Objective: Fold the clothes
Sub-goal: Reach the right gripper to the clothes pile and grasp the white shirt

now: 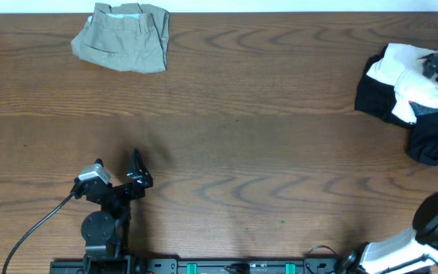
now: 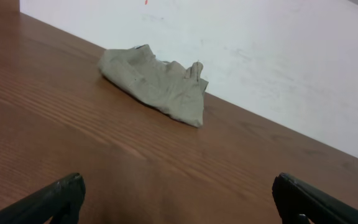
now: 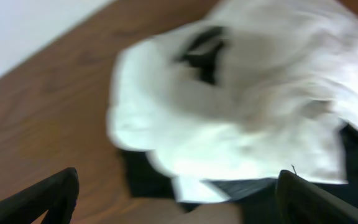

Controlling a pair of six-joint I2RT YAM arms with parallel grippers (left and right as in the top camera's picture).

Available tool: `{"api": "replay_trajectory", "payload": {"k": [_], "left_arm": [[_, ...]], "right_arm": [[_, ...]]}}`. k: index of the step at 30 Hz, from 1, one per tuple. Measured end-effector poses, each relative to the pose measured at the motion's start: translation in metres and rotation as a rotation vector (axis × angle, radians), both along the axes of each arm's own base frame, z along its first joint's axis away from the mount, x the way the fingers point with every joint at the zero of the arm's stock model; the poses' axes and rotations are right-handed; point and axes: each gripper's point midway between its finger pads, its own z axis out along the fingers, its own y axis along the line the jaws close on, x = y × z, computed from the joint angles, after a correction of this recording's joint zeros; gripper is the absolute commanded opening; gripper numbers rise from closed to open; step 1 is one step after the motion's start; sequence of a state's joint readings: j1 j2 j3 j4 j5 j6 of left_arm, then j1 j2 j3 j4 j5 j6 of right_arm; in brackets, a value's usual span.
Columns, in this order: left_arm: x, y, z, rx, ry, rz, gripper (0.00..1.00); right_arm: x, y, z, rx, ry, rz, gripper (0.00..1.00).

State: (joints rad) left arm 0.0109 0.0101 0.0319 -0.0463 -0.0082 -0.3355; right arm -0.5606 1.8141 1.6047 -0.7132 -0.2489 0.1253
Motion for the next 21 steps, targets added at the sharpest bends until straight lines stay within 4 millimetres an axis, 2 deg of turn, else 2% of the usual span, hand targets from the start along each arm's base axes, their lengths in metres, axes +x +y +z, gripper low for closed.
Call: {"api": "replay_trajectory", "payload": {"k": [4,7,11,17,21], "left_arm": [[0.000,0.000,0.000,0.000,0.000,0.000,0.98],[0.000,0.000,0.000,0.000,0.000,0.000,0.98],[0.000,0.000,0.000,0.000,0.000,0.000,0.98],[0.000,0.000,0.000,0.000,0.000,0.000,0.98],[0.000,0.000,0.000,0.000,0.000,0.000,0.98]], "right_arm": [[-0.006,-0.037,-0.033,-0.036,0.067,-0.081,0.99],[-0.007,-0.054,-0.048,-0.066,0.091,-0.101,0.99],[-0.001,-0.063,-0.059,-0.091,0.089,-0.099,0.98],[0.006,-0.069,-0.085,-0.092,0.110,-0.087,0.94],[0.013,-0.066,-0.089,-0.087,0.091,-0.049,0.76]]}}
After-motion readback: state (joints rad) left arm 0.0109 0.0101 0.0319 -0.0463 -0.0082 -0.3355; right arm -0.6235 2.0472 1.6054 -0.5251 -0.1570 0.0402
